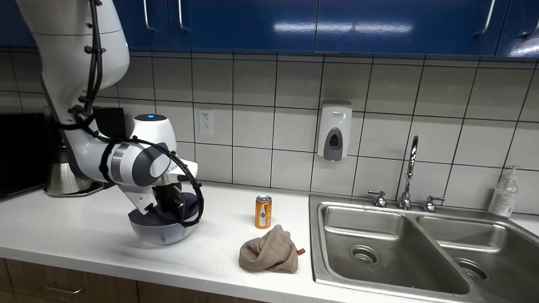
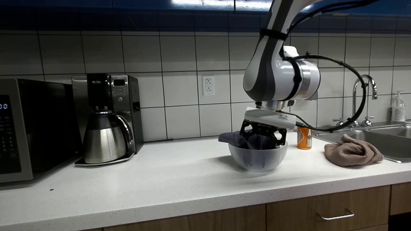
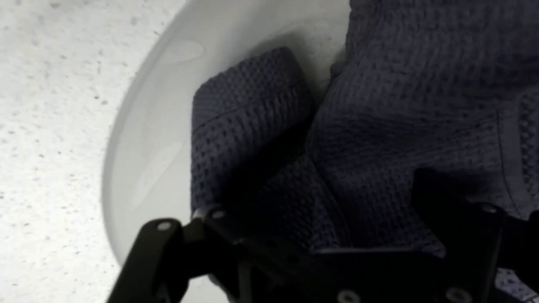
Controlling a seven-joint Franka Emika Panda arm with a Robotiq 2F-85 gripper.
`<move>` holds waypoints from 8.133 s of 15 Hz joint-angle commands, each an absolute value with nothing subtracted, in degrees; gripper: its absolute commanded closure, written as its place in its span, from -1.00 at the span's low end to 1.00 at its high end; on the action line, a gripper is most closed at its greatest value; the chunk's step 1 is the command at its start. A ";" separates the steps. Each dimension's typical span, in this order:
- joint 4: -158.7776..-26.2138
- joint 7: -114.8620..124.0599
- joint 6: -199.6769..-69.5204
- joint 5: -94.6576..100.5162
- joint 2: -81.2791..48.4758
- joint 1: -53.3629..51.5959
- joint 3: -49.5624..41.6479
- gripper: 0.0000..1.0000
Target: Remove the towel from the bowl, then place it on the counter
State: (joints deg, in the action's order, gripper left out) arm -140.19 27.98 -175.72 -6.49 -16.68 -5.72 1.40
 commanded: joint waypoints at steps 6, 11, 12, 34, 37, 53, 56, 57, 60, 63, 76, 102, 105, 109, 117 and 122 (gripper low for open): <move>-139.54 22.91 -176.66 -11.69 -16.68 -5.16 3.34 0.20; -140.45 20.71 -177.37 -14.63 -15.15 -3.68 5.64 0.94; -140.51 20.20 -177.53 -15.27 -14.99 -3.20 6.22 1.00; -147.70 21.64 -175.15 -11.09 1.81 -3.66 7.36 0.99; -151.09 22.69 -174.60 -8.62 7.15 -3.52 8.05 0.99; -153.95 26.61 -161.93 -4.58 31.34 -0.29 15.77 0.99; -152.68 26.92 -160.66 -4.35 33.17 -0.11 17.10 0.99; -152.12 27.14 -160.34 -4.15 33.70 0.09 17.74 0.99; -150.82 27.31 -159.89 -4.10 35.04 0.32 18.97 0.99; -149.49 27.12 -159.34 -4.23 35.94 0.41 19.61 0.99; -144.25 26.95 -159.67 -3.00 32.05 -0.23 25.77 0.99; -141.35 27.74 -161.03 0.88 7.77 -1.14 31.78 0.99; -141.89 28.22 -160.92 1.25 5.18 -1.08 31.77 0.99; -142.71 28.64 -161.02 1.62 1.60 -1.08 31.38 0.99; -142.93 28.51 -160.30 1.23 -0.56 -1.47 30.56 -0.15; -143.18 29.01 -159.61 1.40 1.90 -1.80 30.89 -0.89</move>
